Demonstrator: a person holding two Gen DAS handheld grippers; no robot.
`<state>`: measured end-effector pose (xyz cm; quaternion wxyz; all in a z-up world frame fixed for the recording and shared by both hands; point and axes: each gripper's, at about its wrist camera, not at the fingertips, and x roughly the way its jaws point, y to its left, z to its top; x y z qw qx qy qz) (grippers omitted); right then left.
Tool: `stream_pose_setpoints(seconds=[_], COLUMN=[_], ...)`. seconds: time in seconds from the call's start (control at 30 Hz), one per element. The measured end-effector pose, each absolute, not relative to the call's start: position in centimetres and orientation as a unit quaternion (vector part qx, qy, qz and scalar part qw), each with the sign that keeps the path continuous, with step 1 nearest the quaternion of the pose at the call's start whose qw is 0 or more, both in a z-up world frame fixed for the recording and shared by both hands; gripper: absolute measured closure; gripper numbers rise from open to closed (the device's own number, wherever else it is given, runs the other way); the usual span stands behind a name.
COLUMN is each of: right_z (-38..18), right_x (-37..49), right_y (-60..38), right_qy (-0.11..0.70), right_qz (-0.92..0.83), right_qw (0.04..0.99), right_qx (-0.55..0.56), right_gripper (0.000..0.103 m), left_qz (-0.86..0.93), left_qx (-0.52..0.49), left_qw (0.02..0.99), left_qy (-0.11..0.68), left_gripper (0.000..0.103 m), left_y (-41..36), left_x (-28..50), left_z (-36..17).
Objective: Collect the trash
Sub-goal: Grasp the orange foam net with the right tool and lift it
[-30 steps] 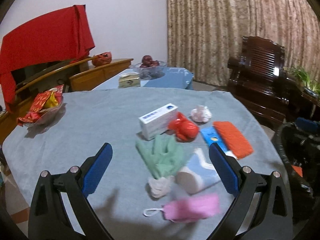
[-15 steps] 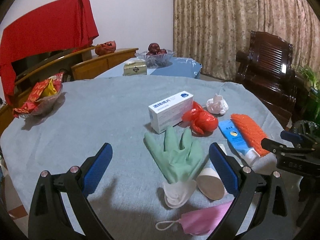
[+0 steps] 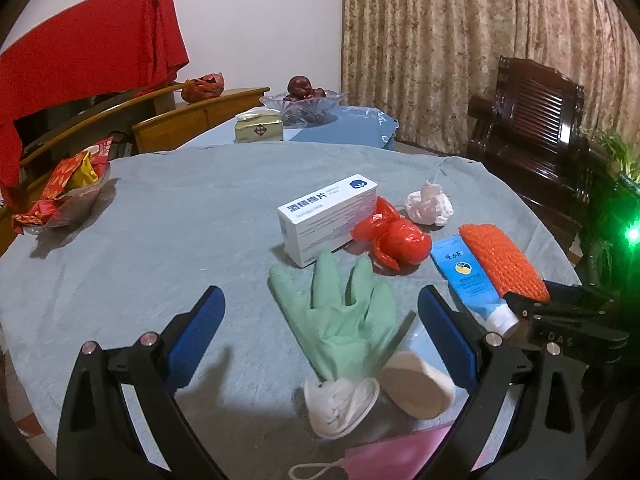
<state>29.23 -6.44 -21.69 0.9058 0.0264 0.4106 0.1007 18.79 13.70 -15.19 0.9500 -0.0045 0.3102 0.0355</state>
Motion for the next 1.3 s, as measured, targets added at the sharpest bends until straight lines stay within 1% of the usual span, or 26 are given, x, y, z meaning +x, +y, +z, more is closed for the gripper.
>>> stream_pose_setpoints(seconds=[0.03,0.1,0.13,0.17,0.23,0.43,0.5,0.63,0.7,0.77,1.0,1.3], right_z=[-21.7,-21.7,-21.7,-21.7,-21.6,-20.2,-19.4,-18.3,-17.9,-17.5,-17.4,-17.5], right_x=[29.3,29.3,29.3,29.3,29.1,28.5,28.2,27.4,27.0,26.6,26.0,26.0], right_y=[-6.4,-6.1,-5.9,-5.8,-5.8,-7.1,-7.7,-9.3,-10.1,-10.8,-13.0,-13.1], right_qy=[0.411,0.413,0.413,0.413,0.414,0.402,0.398,0.403,0.403,0.401,0.402,0.404], right_qz=[0.105,0.115,0.12,0.126,0.134,0.135,0.129,0.111,0.103,0.097,0.075,0.075], right_qw=[0.905,0.903,0.902,0.902,0.9,0.904,0.906,0.905,0.906,0.907,0.908,0.907], right_qx=[0.026,0.023,0.021,0.02,0.02,0.053,0.058,0.074,0.077,0.079,0.086,0.092], right_gripper=[0.052,0.067,0.071,0.079,0.082,0.083,0.083,0.083,0.083,0.083,0.083,0.083], left_qz=[0.035,0.032,0.031,0.031,0.03,0.022,0.015,-0.003,-0.013,-0.026,-0.058,-0.065], left_qx=[-0.005,-0.004,-0.003,-0.003,-0.003,0.0,0.0,0.0,0.002,0.003,0.016,0.027], left_qw=[0.95,0.95,0.95,0.95,0.951,0.952,0.952,0.952,0.951,0.95,0.943,0.931], left_qy=[0.31,0.311,0.311,0.311,0.309,0.305,0.306,0.307,0.308,0.311,0.327,0.359], left_gripper=[0.009,0.009,0.009,0.009,0.009,0.01,0.017,0.019,0.024,0.027,0.045,0.046], left_y=[13.6,13.3,13.1,13.0,12.7,11.6,10.9,9.2,8.1,6.8,2.9,0.8], left_x=[18.9,19.0,19.0,19.0,18.9,18.9,19.0,19.2,19.3,19.5,19.9,20.9], left_z=[-15.2,-15.2,-15.1,-15.1,-14.9,-14.4,-14.3,-14.1,-14.2,-14.5,-16.1,-18.1])
